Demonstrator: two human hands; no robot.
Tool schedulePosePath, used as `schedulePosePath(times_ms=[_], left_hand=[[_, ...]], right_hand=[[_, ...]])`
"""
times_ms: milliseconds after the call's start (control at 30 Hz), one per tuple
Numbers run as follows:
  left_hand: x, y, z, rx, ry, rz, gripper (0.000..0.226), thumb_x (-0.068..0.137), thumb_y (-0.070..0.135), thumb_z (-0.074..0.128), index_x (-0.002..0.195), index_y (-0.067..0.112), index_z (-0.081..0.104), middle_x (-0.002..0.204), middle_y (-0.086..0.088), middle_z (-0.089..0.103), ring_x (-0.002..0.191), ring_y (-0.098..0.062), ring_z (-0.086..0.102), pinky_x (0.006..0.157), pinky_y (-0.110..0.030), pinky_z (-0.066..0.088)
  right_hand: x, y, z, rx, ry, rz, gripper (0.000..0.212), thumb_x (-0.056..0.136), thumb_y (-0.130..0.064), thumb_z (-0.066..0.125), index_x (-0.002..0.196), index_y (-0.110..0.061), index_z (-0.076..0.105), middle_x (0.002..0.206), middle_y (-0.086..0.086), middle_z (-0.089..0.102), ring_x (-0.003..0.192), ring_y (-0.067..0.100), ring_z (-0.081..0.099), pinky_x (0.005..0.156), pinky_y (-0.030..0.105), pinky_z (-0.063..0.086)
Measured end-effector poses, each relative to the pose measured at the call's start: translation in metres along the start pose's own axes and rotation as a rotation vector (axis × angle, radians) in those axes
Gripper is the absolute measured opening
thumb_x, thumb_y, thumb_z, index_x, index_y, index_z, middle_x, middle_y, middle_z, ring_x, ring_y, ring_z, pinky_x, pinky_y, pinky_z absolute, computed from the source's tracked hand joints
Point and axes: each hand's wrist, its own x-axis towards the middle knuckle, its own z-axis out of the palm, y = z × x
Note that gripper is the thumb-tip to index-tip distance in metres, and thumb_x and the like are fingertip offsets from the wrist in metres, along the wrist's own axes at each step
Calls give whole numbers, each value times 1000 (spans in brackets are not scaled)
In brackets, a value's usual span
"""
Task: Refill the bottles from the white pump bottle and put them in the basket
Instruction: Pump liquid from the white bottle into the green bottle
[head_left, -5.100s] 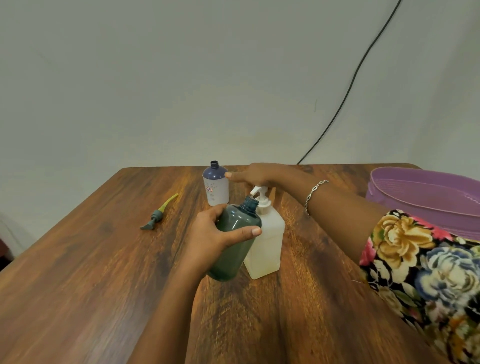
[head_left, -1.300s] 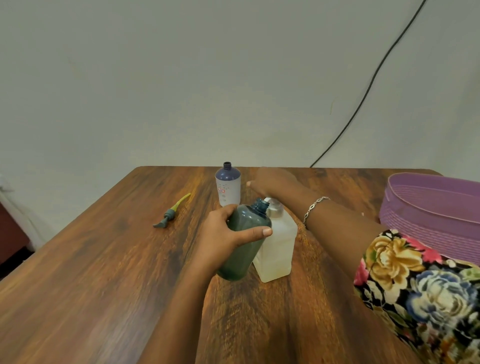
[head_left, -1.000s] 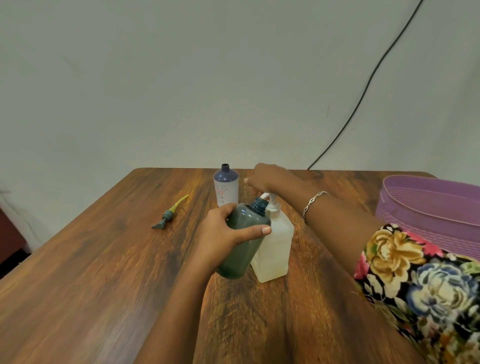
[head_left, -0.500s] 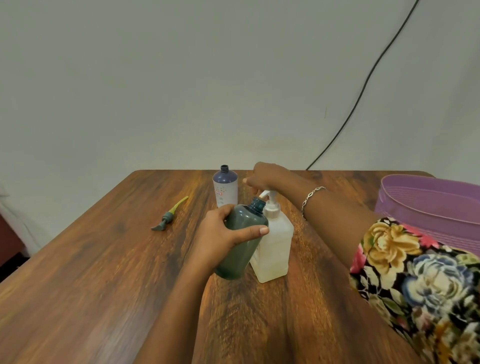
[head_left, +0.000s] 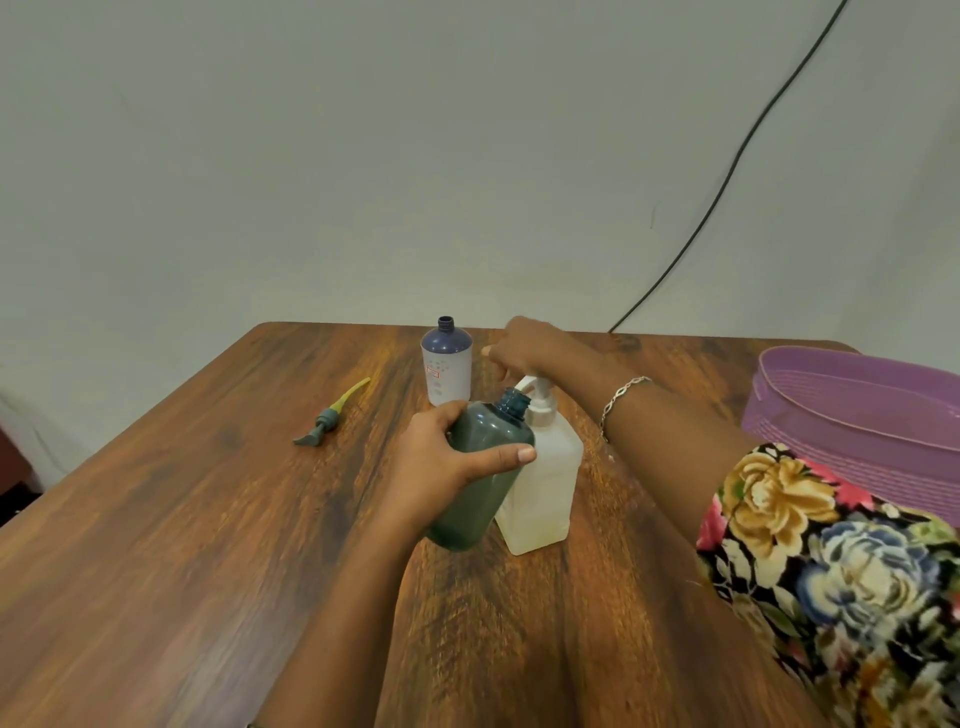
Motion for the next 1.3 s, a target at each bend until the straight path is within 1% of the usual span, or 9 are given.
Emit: schedulePosePath(times_ms=[133,200,367,467,667,867,967,1167,1300], left_hand=[[-4,-3,2,-13,12,-18,65,35,70,64,90,37,54,98,9,62,91,-12,60,79,-33,54],[-3,-3,3,-13,13,-17,63,40,66,70,92,36,53,99,8,62,92,-13,60,79,-32,54],[-3,-2,4,-32,16,-8,71,49,61,79,106,25,57,101,7,62,95,-14,59,77,-27,52],[-3,-2,3,-41,33,-14,63,43,58,68,98,30,54,96,12,60,92,-11,58,74,-24,50],[-9,-3,6,-31,-2,-17,62,53,59,79,101,28,55,100,7,61,94,-13,59,76,-24,51],[-6,1,1,-3,20,-5,58,43,59,74,91,35,52,97,7,62,90,-10,59,76,-26,51],[-8,-1,5,-15,20,-11,71,39,68,74,97,32,55,99,7,62,91,-10,59,78,-27,51],[-12,-4,4,-20,26,-21,60,48,58,82,94,32,53,97,9,60,90,-10,58,75,-24,50],[-13,-1,1,5,50,-10,86,40,61,64,116,22,55,108,5,59,98,-14,57,74,-20,48]], right_hand=[[-4,-3,0,-12,-78,-13,25,94,-22,48,97,-2,63,95,12,62,61,15,47,53,25,34],[-6,-1,-1,-50,-85,-6,24,95,-20,46,82,-3,58,87,11,58,59,15,45,50,24,33],[2,4,7,-181,19,16,35,96,-26,43,63,-15,45,71,2,50,68,18,51,59,27,38],[4,4,9,-175,45,7,35,94,-27,46,61,-14,45,70,2,52,65,18,51,53,25,35],[-6,8,2,-16,-27,-55,29,97,-34,44,96,-8,59,86,6,59,80,20,56,75,29,44],[0,3,0,-97,11,-57,29,96,-32,44,79,-10,53,83,5,58,73,19,54,65,27,41],[1,9,6,-175,80,-16,31,96,-30,42,71,-13,47,69,0,50,74,21,54,54,26,36],[1,9,12,-106,52,-64,23,96,-31,44,90,-12,55,73,1,54,73,19,53,56,26,40],[-2,7,-1,39,-4,-88,29,96,-36,45,97,-10,57,88,8,60,81,22,56,81,32,48]])
